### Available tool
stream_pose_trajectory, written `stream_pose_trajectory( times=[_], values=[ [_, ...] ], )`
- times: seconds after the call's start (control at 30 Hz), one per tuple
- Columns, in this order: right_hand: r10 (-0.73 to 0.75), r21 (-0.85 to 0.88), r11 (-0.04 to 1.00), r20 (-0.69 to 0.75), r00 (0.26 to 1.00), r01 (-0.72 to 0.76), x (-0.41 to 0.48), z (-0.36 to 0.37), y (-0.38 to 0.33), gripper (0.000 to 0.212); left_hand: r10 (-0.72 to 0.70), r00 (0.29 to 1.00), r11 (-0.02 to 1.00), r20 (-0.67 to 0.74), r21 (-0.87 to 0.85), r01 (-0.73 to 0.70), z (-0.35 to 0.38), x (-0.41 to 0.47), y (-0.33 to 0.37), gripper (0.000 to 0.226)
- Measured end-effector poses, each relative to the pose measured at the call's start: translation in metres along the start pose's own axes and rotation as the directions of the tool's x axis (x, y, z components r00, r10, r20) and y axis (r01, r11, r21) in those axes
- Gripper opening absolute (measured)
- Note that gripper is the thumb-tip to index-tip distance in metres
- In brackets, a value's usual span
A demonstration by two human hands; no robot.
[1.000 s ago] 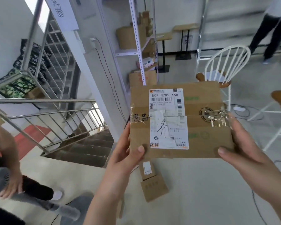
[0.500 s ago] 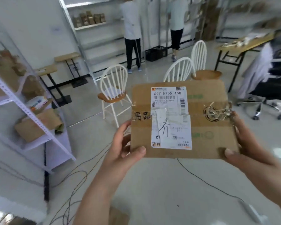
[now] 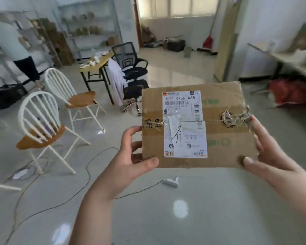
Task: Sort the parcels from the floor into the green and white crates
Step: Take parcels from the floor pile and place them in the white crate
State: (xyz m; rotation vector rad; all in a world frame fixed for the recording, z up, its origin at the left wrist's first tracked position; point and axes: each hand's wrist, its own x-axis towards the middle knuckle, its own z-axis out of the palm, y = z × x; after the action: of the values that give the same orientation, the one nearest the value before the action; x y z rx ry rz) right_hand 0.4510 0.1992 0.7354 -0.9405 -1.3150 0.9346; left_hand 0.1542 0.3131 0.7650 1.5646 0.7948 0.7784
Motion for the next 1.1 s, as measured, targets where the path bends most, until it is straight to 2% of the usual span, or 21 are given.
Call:
stream_pose_trajectory(
  times=[0.23,0.37,0.5,0.63,0.77,0.87,1.0,1.1],
  values=[
    [-0.013,-0.125,0.992,-0.265,0.964,-0.021,-0.075,-0.151,-0.048,0.086,0.062,0.943,0.998,0.326,-0.042,-0.051,0.171,0.111,0.018,0.066],
    [-0.033,-0.196,0.978,-0.502,0.864,-0.077,-0.134,-0.212,-0.080,0.087,0.097,0.849,0.995,0.519,-0.073,-0.069,0.275,0.161,0.027,0.068],
    [-0.027,-0.206,0.964,-0.698,0.715,-0.165,-0.196,-0.246,-0.100,0.088,0.118,0.691,0.993,0.713,-0.104,-0.062,0.375,0.195,0.032,0.067],
    [-0.027,-0.165,0.961,-0.858,0.513,-0.224,-0.250,-0.268,-0.108,0.082,0.106,0.498,0.994,0.861,-0.094,-0.048,0.473,0.221,0.033,0.066],
    [0.001,-0.135,0.917,-0.940,0.342,-0.375,-0.289,-0.281,-0.124,0.088,0.097,0.282,0.995,0.954,-0.088,-0.045,0.561,0.235,0.037,0.063],
    [-0.053,-0.129,0.883,-0.983,0.177,-0.452,-0.311,-0.289,-0.137,0.087,0.108,0.128,0.994,0.986,-0.103,-0.044,0.625,0.238,0.043,0.065],
    [-0.110,-0.096,0.842,-0.994,0.005,-0.531,-0.338,-0.302,-0.152,0.086,0.151,0.013,0.987,0.989,-0.150,-0.061,0.698,0.226,0.047,0.066],
    [-0.119,-0.069,0.835,-0.991,-0.057,-0.546,-0.361,-0.314,-0.157,0.088,0.153,-0.033,0.986,0.988,-0.155,-0.066,0.738,0.214,0.046,0.065]
  ],
)
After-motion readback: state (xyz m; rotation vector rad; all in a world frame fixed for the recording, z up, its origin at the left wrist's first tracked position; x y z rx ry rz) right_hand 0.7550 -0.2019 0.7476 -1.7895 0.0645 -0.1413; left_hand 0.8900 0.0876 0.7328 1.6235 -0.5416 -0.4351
